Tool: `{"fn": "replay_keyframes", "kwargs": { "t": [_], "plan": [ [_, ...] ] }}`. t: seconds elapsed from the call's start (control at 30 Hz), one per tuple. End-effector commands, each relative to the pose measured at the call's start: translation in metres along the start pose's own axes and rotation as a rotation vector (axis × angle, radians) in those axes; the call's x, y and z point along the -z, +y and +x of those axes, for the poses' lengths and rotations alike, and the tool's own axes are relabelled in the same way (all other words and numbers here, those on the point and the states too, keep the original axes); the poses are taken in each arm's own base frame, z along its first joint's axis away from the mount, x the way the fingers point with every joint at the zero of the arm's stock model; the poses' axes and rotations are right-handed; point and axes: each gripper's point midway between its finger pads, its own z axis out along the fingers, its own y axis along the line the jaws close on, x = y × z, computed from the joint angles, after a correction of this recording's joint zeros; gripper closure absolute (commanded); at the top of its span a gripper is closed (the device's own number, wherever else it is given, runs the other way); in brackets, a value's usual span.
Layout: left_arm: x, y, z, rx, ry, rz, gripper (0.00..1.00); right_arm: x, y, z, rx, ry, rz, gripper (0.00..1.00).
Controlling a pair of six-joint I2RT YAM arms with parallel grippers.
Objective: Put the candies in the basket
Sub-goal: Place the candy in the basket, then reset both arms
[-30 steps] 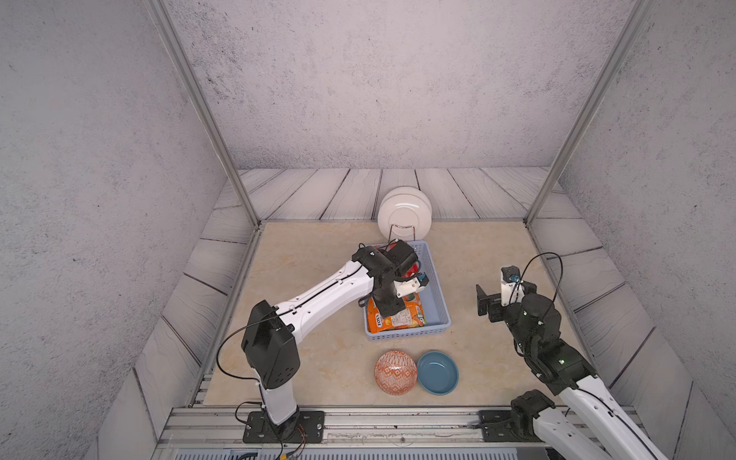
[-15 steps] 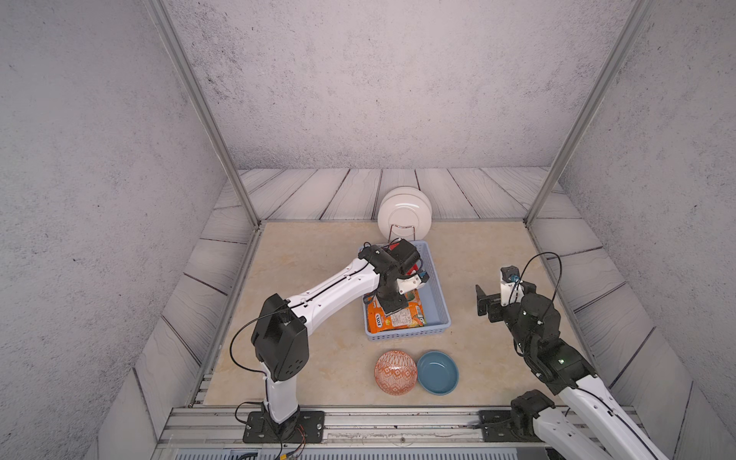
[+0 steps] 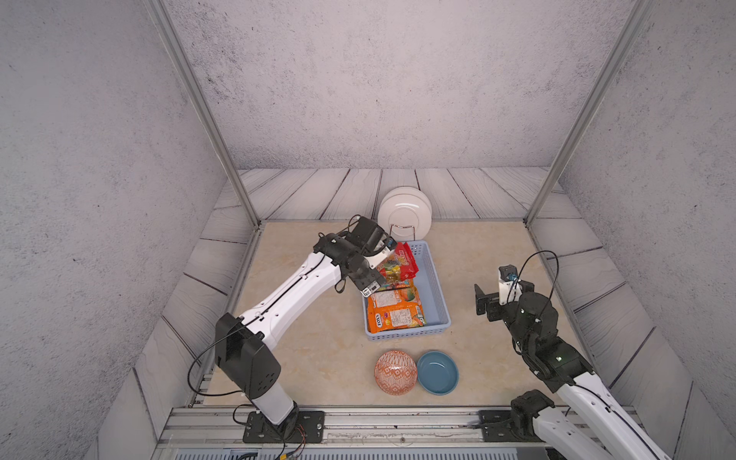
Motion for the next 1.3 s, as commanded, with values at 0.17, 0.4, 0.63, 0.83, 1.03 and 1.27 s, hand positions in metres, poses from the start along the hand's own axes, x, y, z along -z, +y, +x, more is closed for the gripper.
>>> {"fn": "replay_keyframes", "kwargs": {
  "t": [0.17, 0.4, 0.63, 0.83, 1.03, 1.27],
  "plan": [
    [0.021, 0.085, 0.034, 0.263, -0.170, -0.240, 0.01, -0.007, -0.001, 0.002, -0.012, -0.055, 0.025, 0.01],
    [0.029, 0.121, 0.065, 0.428, -0.361, -0.403, 0.01, -0.019, -0.023, 0.002, -0.017, -0.005, 0.168, 0.01],
    [-0.006, 0.138, 0.106, 0.600, -0.365, -0.381, 0.01, -0.042, -0.029, 0.014, -0.038, 0.004, 0.234, 0.01],
    [-0.042, 0.143, 0.146, 0.740, -0.392, -0.363, 0.01, -0.058, -0.040, 0.032, -0.071, 0.033, 0.304, 0.01],
    [-0.074, 0.128, 0.164, 0.729, -0.432, -0.344, 0.01, -0.071, -0.059, 0.053, -0.131, 0.060, 0.355, 0.06],
    [-0.091, 0.128, 0.169, 0.722, -0.477, -0.368, 0.01, -0.078, -0.081, 0.074, -0.187, 0.092, 0.459, 0.02]
  ]
}}
